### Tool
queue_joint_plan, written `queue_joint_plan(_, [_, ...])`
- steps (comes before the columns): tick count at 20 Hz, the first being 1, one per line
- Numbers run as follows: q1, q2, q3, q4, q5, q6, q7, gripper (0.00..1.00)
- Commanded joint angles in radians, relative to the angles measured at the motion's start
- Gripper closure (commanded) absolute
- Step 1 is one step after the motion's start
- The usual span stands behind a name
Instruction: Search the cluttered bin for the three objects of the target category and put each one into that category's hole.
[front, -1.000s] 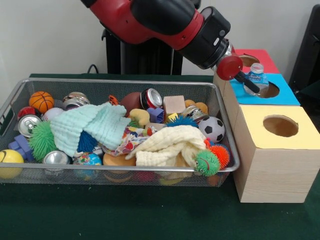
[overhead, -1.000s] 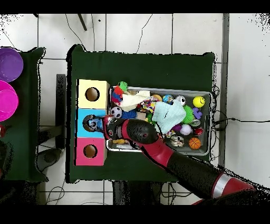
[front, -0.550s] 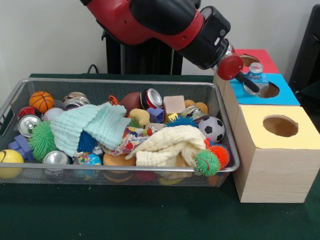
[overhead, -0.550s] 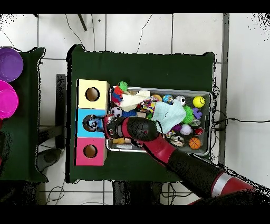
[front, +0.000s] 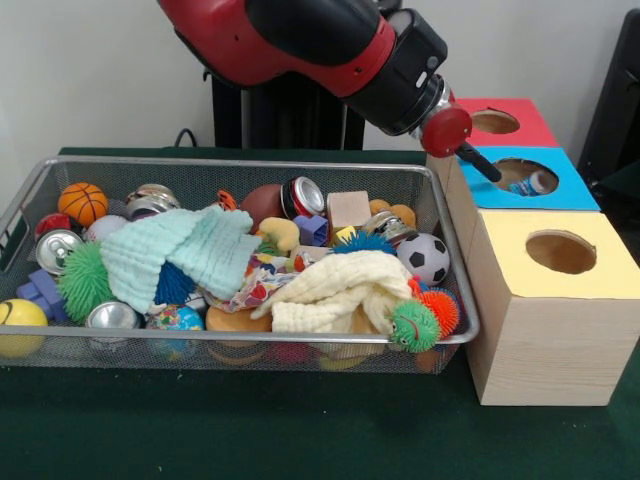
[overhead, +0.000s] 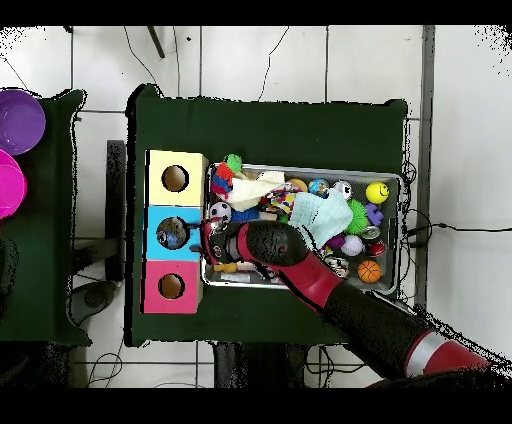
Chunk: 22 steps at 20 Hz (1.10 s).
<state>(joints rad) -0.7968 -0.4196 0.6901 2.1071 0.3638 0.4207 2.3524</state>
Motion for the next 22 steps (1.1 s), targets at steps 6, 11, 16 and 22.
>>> queue_joint_plan(6, [-0.016, -0.006, -0.168, -0.176, -0.063, -0.01, 0.011, 0.0])
queue_joint_plan(11, [0.011, -0.035, -0.213, -0.195, -0.09, 0.013, 0.025, 0.0])
queue_joint_plan(16, [0.05, -0.065, -0.281, -0.223, -0.129, 0.037, 0.036, 0.0])
queue_joint_plan(22, [0.129, -0.098, -0.4, -0.276, -0.231, 0.048, 0.035, 0.0])
